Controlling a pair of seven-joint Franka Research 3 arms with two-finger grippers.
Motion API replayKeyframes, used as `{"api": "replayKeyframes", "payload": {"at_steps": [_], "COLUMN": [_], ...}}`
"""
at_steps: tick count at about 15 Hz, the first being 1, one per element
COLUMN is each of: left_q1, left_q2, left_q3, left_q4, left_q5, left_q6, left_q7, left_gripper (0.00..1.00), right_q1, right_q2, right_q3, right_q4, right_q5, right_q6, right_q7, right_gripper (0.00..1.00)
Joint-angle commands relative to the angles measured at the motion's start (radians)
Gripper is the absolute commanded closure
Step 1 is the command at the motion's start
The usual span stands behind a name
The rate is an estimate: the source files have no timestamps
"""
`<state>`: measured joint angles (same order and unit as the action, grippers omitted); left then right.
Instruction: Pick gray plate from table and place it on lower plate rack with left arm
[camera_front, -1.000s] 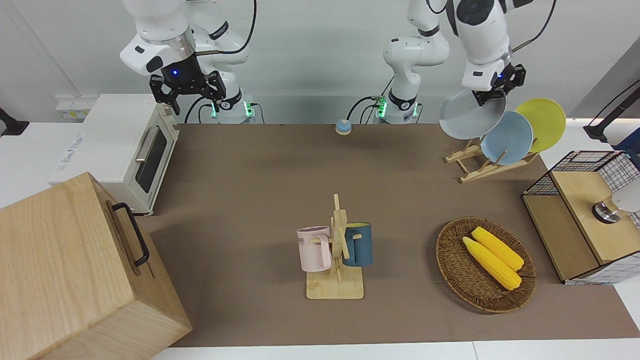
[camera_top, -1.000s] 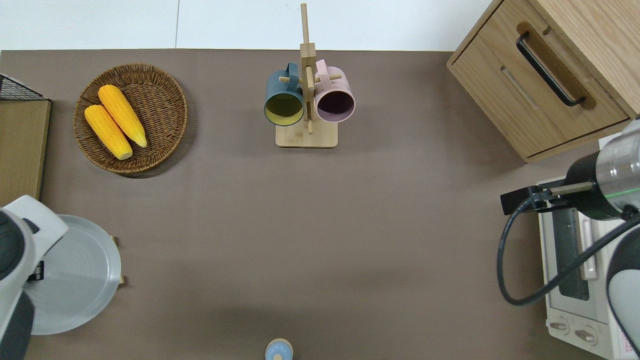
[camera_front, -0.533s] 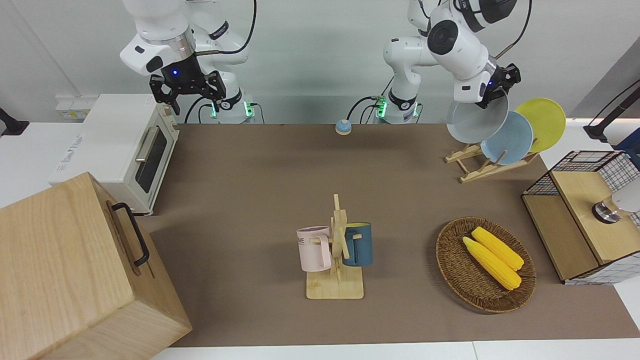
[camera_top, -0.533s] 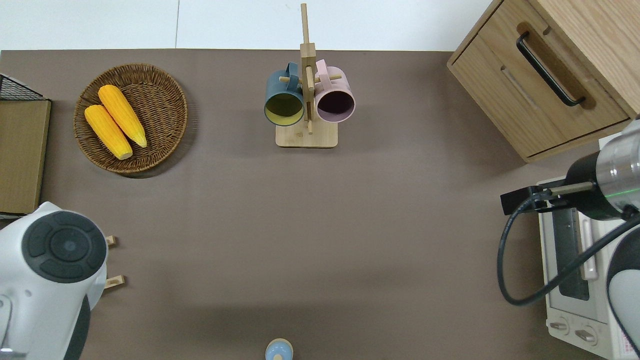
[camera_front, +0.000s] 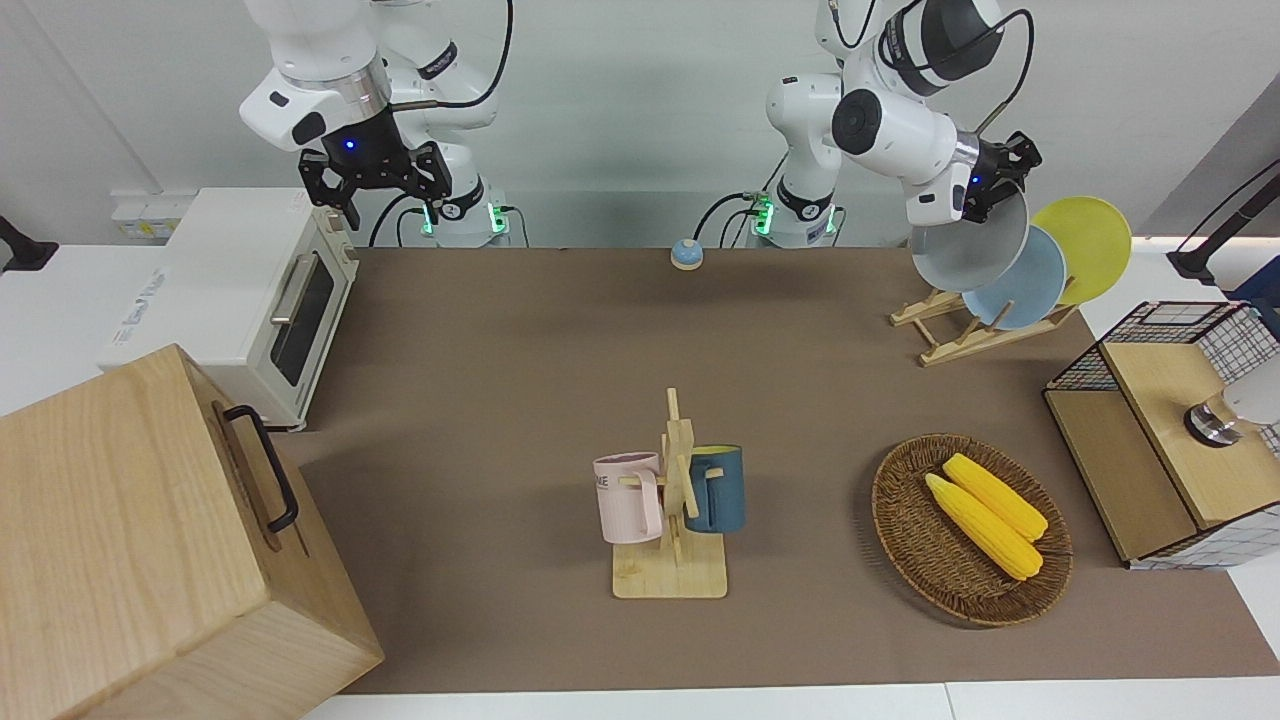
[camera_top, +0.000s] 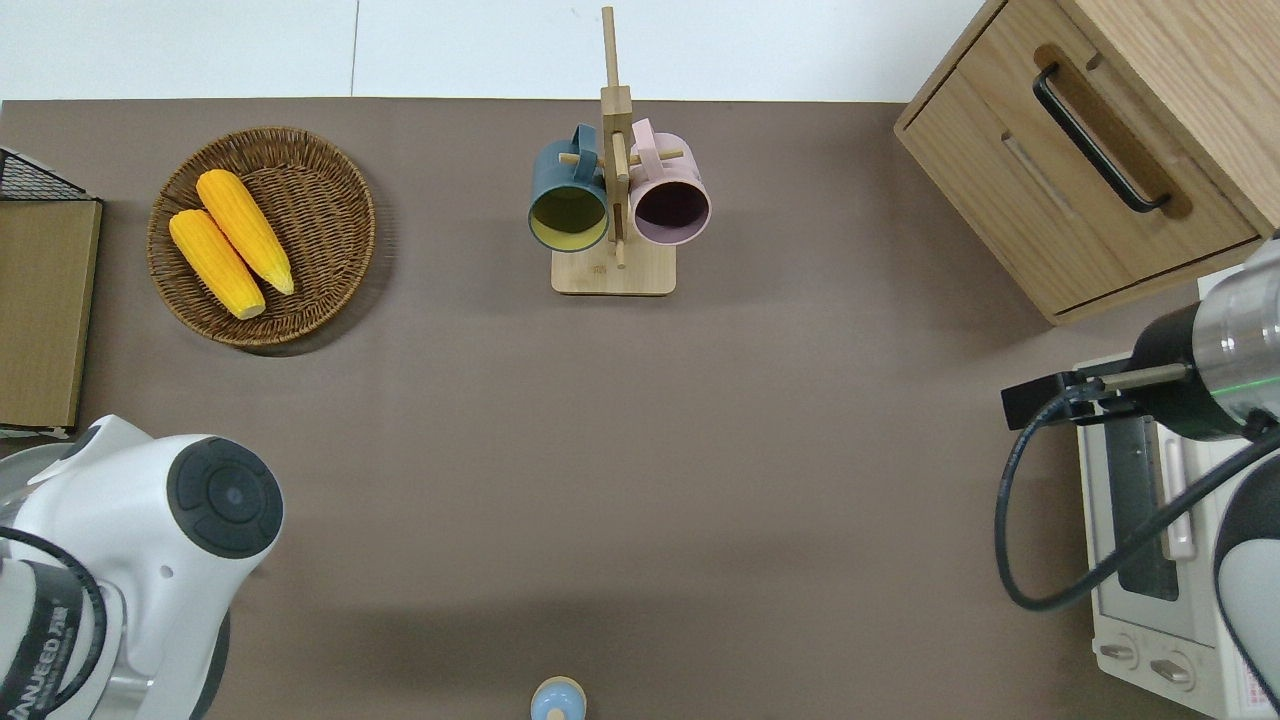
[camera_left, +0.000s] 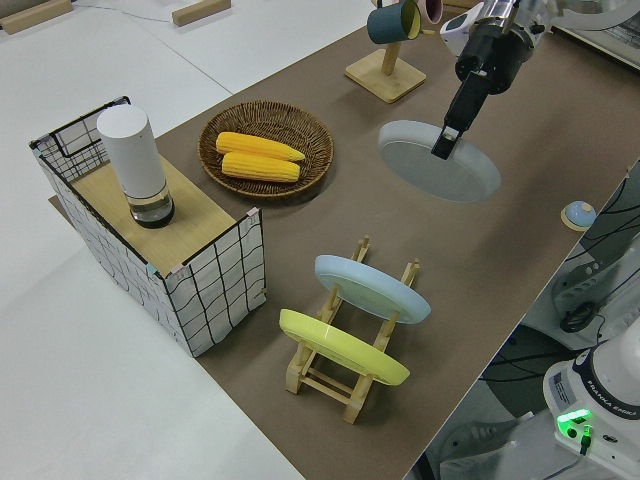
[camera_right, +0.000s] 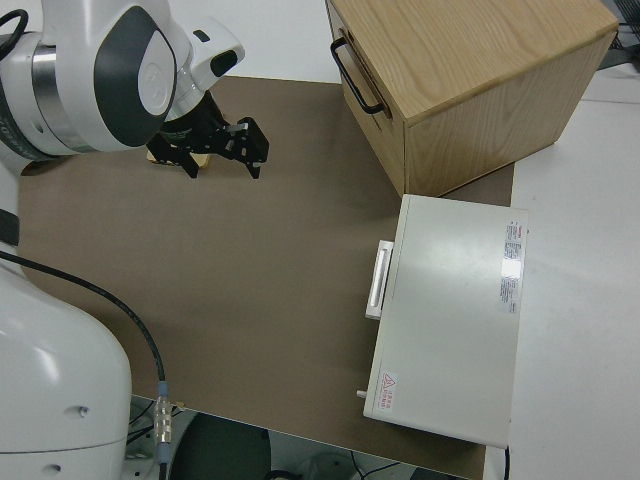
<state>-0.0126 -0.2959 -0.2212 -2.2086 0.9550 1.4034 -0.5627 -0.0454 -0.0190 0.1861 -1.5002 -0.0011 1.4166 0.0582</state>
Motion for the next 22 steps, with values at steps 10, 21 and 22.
{"api": "replayKeyframes", "payload": {"at_steps": [10, 21, 22], "left_q1": [-0.007, 0.002, 0.003], "left_q2": [0.06, 0.109, 0.109], "left_q3": [-0.001, 0.0, 0.0], "left_q4": [-0.115, -0.166, -0.169], "left_q5": [0.111, 0.159, 0.159], "left_q6": [0.019, 0.017, 0.017], "left_q7": [-0.232, -0.335, -0.336], "left_gripper": [1.0, 1.0, 1.0], "right_q1": [-0.01, -0.01, -0.01], "right_q2": [-0.002, -0.002, -0.002], "right_q3": [0.006, 0.006, 0.006], "right_q4": [0.006, 0.006, 0.006], "right_q5": [0.01, 0.01, 0.01], "right_q6": [-0.013, -0.013, -0.013], "right_q7": [-0.001, -0.001, -0.001], "right_gripper": [0.011, 0.011, 0.013]}}
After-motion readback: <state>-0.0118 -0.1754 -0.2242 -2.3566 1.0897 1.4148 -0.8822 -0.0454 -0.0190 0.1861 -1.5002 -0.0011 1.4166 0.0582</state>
